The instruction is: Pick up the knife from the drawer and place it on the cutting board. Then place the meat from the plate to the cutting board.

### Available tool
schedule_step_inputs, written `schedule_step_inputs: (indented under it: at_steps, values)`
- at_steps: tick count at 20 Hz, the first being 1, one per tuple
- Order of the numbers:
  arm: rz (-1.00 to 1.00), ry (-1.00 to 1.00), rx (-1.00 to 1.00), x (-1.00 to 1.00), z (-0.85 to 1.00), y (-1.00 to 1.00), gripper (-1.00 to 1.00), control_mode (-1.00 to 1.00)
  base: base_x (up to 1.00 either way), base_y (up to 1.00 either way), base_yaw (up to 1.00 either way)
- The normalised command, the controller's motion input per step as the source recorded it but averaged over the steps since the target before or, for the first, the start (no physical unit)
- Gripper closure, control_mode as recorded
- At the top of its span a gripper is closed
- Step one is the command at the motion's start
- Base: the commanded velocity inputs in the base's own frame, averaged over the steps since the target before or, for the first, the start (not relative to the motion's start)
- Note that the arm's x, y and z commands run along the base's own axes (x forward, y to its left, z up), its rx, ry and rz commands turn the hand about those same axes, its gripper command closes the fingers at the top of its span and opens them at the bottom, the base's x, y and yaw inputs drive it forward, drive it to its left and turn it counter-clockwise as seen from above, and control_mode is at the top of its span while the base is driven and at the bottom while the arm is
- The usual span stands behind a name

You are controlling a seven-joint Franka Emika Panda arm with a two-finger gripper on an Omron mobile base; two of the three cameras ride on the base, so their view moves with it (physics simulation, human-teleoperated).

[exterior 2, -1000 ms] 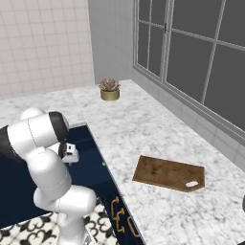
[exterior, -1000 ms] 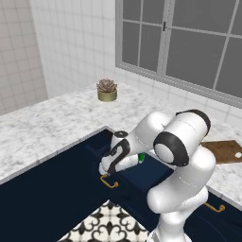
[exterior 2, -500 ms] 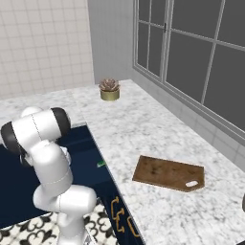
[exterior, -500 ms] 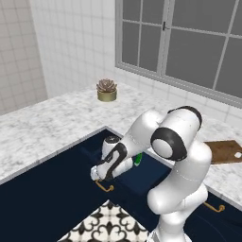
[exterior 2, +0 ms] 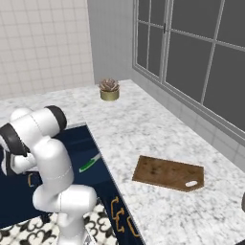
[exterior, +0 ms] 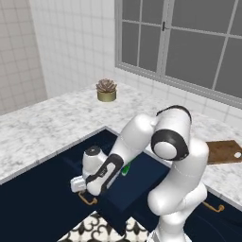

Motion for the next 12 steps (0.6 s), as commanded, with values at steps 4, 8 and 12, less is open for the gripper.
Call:
schedule_step_inputs:
  at_steps: [4, 8, 12]
  values:
    - [-0.1, -0.06, -0.07, -0.3, 0.19, 0.93, -1.0, -1.0, 0.0, 0.0, 0.0]
    - [-0.14, -0.1, -0.01, -0.01, 0.81, 0.13, -1.0, -1.0, 0.0, 0.0, 0.0]
    - [-0.13, -0.06, 0.0, 0.0, 1.0, -0.05, -1.0, -1.0, 0.0, 0.0, 0.0]
